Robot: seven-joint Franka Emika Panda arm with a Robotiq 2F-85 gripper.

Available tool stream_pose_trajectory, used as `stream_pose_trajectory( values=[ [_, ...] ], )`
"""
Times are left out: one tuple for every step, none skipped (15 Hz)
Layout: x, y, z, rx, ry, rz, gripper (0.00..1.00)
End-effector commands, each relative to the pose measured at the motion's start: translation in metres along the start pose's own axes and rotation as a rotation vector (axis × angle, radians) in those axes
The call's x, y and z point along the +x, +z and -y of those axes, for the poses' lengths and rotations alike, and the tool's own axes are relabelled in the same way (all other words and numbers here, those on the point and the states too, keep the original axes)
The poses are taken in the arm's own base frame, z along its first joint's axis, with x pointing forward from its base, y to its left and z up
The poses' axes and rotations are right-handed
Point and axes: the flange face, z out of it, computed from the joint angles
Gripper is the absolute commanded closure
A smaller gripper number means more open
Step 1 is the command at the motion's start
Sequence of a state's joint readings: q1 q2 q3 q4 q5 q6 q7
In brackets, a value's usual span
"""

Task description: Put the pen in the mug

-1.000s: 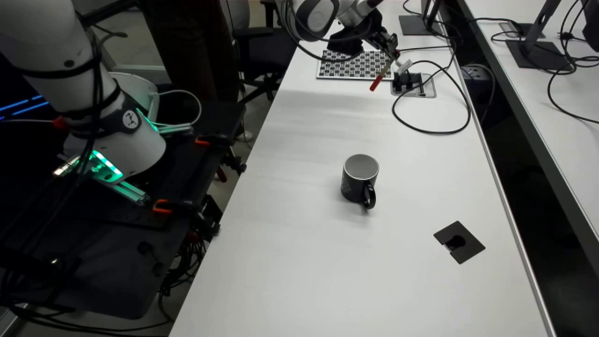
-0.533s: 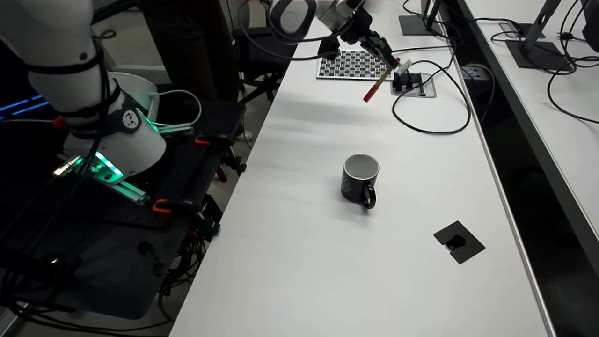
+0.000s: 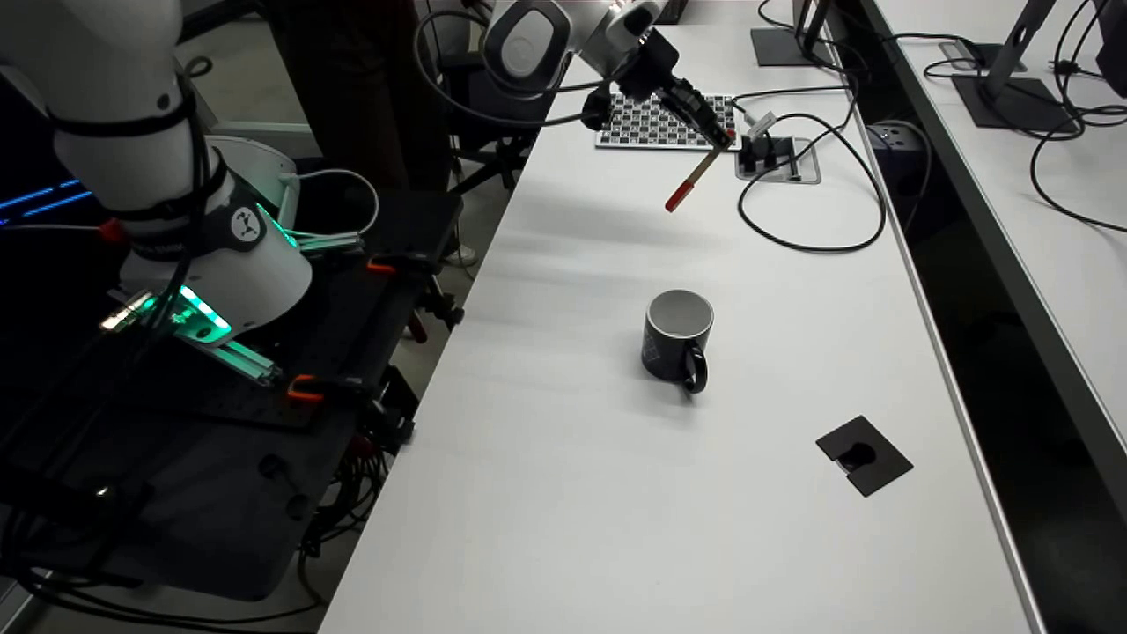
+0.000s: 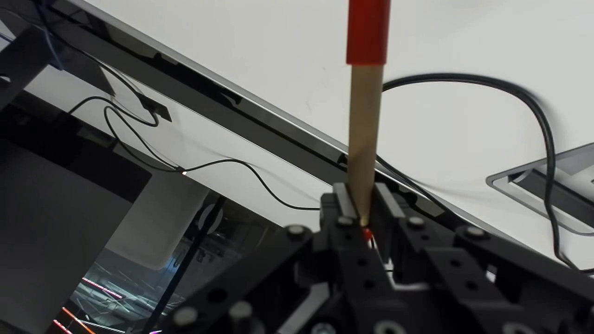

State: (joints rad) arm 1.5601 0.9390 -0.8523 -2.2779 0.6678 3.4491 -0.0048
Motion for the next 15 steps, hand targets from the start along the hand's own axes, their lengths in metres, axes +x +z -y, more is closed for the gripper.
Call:
stream_pose_trajectory(
  values=[
    [0.008, 0.002, -0.024, -0.022, -0.001, 0.020, 0.96],
    [0.011, 0.006, -0.034, -0.031, 0.005, 0.030, 0.96],
    [0.012, 0.009, -0.042, -0.042, 0.017, 0.038, 0.96],
    [0.013, 0.013, -0.053, -0.051, 0.026, 0.047, 0.96],
    [0.013, 0.015, -0.061, -0.059, 0.031, 0.058, 0.96],
    [0.010, 0.015, -0.044, -0.060, 0.021, 0.029, 0.86],
    [0.011, 0.019, -0.052, -0.069, 0.024, 0.036, 0.86],
    [0.011, 0.021, -0.058, -0.073, 0.026, 0.041, 0.86],
    [0.012, 0.022, -0.060, -0.074, 0.028, 0.043, 0.86],
    [0.012, 0.022, -0.060, -0.073, 0.028, 0.044, 0.86],
    [0.012, 0.022, -0.059, -0.072, 0.027, 0.044, 0.96],
    [0.011, 0.023, -0.062, -0.078, 0.036, 0.039, 0.96],
    [0.009, 0.024, -0.070, -0.088, 0.064, 0.043, 0.96],
    [0.006, 0.024, -0.079, -0.110, 0.089, 0.049, 0.96],
    [0.004, 0.024, -0.087, -0.124, 0.113, 0.051, 0.96]
  ],
)
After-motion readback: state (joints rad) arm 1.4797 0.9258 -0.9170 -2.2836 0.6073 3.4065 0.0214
